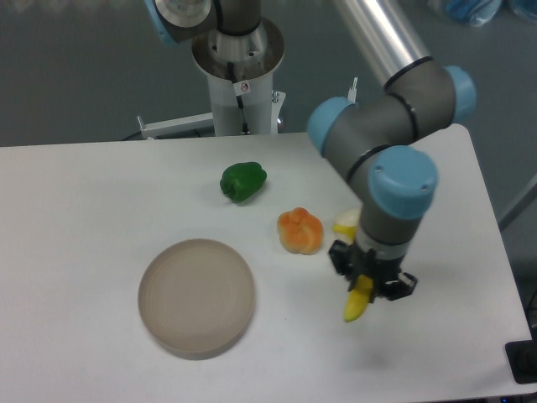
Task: Pick up the banana from the plate
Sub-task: 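Lift the banana off the plate and carry it beside the orange bun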
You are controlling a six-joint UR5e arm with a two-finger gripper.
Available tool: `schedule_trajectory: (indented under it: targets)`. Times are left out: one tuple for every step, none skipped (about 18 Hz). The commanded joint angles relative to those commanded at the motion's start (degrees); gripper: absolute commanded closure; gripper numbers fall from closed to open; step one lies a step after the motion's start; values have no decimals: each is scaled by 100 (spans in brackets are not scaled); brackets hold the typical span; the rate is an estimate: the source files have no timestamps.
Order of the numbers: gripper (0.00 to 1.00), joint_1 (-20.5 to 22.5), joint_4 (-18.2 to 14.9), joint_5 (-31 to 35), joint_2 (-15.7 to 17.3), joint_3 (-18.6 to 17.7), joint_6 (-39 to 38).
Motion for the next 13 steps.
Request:
schedule_trajectory:
  targets:
    - [100, 71, 0, 105, -17, -9, 281]
    - [100, 97, 0, 263, -44, 9, 493]
    - [100, 167, -9, 412, -105, 35, 634]
    - [100, 281, -35, 431, -132, 61, 766]
    - [100, 343, -96, 423, -149, 70, 924]
    - [100, 361, -114, 423, -150, 70, 1082]
    - [100, 475, -114, 388, -158, 88, 1302]
    - [100, 510, -114, 379, -167, 114, 1469]
    - [100, 511, -114, 396, -193, 140, 1671]
    - [100, 520, -106, 396, -202, 158, 1856]
    - [100, 554, -106, 405, -220, 158, 1971]
    - [100, 563, -114, 405, -220, 158, 1989]
    - [100, 590, -114, 405, -220, 158, 2024]
